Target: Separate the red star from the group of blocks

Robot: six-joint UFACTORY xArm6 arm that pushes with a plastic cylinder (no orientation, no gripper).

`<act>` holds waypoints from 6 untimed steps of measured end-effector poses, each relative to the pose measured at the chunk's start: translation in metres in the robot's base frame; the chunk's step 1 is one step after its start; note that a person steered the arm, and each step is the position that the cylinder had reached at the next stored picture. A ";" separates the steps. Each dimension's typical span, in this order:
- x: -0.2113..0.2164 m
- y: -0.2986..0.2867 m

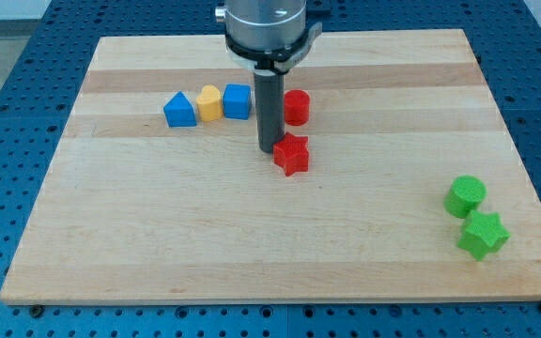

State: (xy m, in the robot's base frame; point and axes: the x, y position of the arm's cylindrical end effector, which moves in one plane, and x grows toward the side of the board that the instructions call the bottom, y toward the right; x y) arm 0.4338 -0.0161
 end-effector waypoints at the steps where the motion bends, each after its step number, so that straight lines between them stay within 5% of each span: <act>1: 0.013 0.000; 6: 0.045 0.062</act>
